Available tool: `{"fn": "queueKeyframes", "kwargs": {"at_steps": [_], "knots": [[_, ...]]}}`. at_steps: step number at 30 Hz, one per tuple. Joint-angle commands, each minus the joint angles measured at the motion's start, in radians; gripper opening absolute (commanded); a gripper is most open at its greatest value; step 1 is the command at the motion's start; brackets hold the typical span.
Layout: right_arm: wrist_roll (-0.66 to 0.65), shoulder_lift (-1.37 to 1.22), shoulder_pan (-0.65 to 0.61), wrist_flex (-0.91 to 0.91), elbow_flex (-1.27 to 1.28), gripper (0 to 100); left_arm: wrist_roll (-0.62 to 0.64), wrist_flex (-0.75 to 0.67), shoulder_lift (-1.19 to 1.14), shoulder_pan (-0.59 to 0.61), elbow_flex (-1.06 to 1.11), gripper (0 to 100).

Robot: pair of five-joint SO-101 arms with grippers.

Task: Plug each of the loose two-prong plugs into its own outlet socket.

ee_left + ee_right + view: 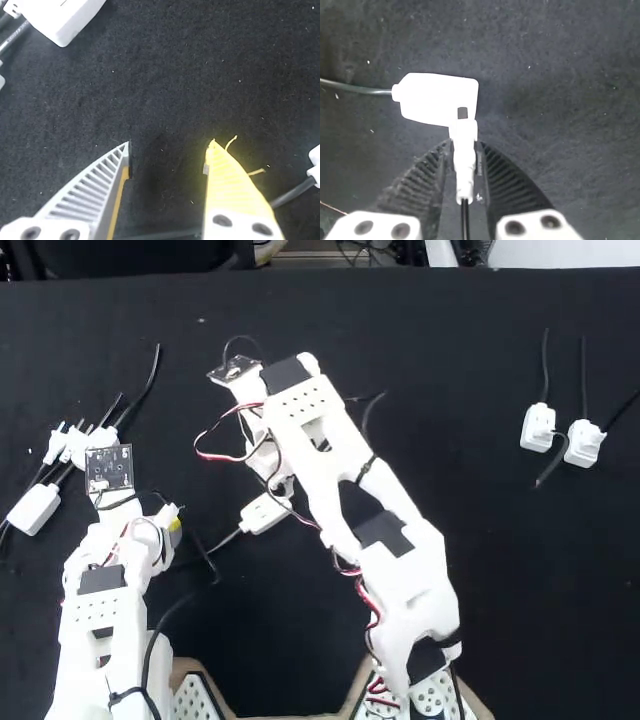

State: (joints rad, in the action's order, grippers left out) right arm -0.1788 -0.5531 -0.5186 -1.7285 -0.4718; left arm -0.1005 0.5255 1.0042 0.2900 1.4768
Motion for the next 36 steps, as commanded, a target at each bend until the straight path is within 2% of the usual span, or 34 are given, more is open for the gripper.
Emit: {"fn": "queueKeyframes", "kwargs": {"at_steps": [1,36], "knots": [[-0.002,0.015,-0.014,-0.031,-0.059,1.0,0.009,-0.002,0.015,0.010,-0.013,24],[-0.002,-0.045,-0.014,-0.025,-0.045,1.0,0.009,-0.002,0.015,0.010,-0.013,24]]}}
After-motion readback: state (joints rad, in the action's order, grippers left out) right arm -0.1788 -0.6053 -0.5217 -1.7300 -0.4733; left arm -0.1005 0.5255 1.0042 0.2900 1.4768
